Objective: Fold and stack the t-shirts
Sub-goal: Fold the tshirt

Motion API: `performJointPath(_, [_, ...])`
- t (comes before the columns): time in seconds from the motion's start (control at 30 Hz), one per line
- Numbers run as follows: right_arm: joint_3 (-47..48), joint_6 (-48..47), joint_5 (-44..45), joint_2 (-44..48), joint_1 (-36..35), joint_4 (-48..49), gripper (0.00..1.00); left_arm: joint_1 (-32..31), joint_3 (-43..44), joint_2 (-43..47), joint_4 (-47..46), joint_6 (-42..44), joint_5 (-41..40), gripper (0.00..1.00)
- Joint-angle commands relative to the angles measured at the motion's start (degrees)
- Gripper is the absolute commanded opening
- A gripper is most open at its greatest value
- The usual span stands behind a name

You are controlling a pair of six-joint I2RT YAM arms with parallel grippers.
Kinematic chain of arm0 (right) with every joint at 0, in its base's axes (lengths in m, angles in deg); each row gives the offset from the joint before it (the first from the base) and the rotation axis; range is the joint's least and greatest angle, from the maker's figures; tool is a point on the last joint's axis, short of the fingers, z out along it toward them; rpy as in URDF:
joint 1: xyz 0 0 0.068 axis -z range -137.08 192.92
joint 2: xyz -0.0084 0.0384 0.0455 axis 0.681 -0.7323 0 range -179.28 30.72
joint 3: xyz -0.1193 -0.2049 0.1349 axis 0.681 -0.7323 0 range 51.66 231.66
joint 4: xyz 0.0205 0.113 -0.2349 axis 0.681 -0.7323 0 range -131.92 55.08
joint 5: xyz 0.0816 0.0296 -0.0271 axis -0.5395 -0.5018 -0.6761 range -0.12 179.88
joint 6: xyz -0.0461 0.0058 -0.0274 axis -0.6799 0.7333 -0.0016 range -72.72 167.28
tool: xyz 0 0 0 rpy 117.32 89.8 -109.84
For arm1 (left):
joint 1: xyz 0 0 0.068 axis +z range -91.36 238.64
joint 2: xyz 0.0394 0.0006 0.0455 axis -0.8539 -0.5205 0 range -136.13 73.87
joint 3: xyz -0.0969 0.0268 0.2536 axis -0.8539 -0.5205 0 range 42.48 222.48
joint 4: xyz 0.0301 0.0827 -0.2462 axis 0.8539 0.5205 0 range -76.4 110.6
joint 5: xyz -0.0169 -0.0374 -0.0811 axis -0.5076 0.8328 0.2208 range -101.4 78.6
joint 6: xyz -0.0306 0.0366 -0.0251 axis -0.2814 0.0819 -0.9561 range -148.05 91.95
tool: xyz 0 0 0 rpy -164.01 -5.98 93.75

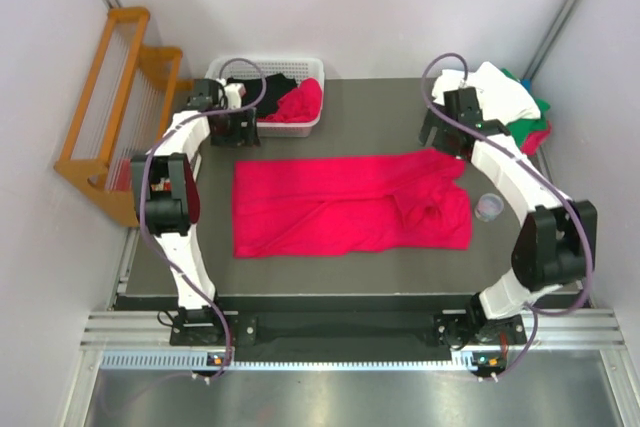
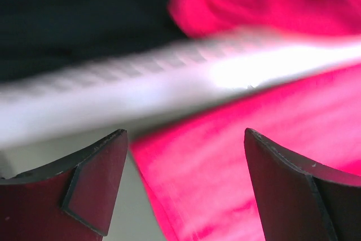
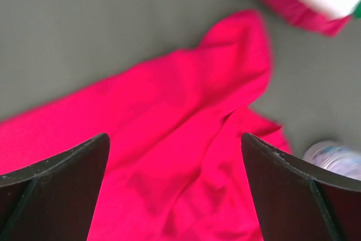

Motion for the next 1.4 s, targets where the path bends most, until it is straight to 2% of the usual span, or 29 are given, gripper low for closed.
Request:
performJointPath(0.0, [-5.3,-0.9,-3.2,9.1,-5.7,-0.7,1.0,4.9,7.2,-3.3,5.0,-3.9,2.7,0.86])
performJointPath(0.07, [-7.4,-1.3,-4.8,11.6,-8.8,-1.5,1.0,5.1,5.0,0.5,5.9,-0.8,5.9,0.84])
performJointPath(0.1, [-9.6,-1.4,-5.0,14.0,-9.7,-1.6,1.0,2.8,2.8,3.1,6.0,1.3,5.7,0.84])
performJointPath(0.17, [-11.5,-1.6,-5.0,16.1,-12.6,-2.9,1.0,-0.8,-6.1,13.0,6.0,8.5,2.4,0.84])
performJointPath(0.2, [-13.0,-1.6,-4.7,17.5,-13.2,-3.5,1.0,-6.1,-9.4,16.3,5.7,10.5,-1.3,0.84])
performJointPath(0.23, [-13.8,-1.7,-5.0,18.2,-13.8,-4.1,0.99,-7.9,-15.6,22.4,5.8,12.1,-2.2,0.85])
performJointPath(0.27, [-14.5,-1.7,-5.1,18.8,-14.4,-4.8,1.0,-9.5,-18.2,25.2,6.4,14.1,-2.4,0.85])
performJointPath(0.4, [-18.3,-1.8,-5.3,20.3,-15.0,-5.4,1.0,-15.7,-28.4,36.1,11.1,15.9,-2.4,0.85])
performJointPath(0.53, [-20.2,-1.5,-6.1,19.4,-15.4,-5.2,1.0,-18.4,-33.6,44.0,15.7,17.6,-5.4,0.85])
performJointPath(0.7, [-21.7,-1.2,-6.0,19.8,-15.9,-7.2,1.0,-18.2,-38.8,46.2,21.7,19.3,-10.3,0.85])
performJointPath(0.8, [-22.4,-1.1,-5.6,21.3,-16.2,-8.3,1.0,-18.2,-41.8,47.3,21.7,21.7,-11.7,0.84])
performJointPath(1.03, [-23.4,0.1,-6.5,23.9,-18.1,-13.6,1.0,-18.3,-40.9,45.6,25.3,24.6,-12.3,0.81])
performJointPath(1.2, [-26.4,1.8,-7.6,26.3,-21.1,-16.8,1.0,-18.2,-42.0,43.3,24.1,23.5,-12.2,0.81])
performJointPath(1.37, [-28.3,4.7,-9.9,26.3,-24.2,-18.2,1.0,-18.2,-42.7,38.9,18.9,21.7,-12.3,0.8])
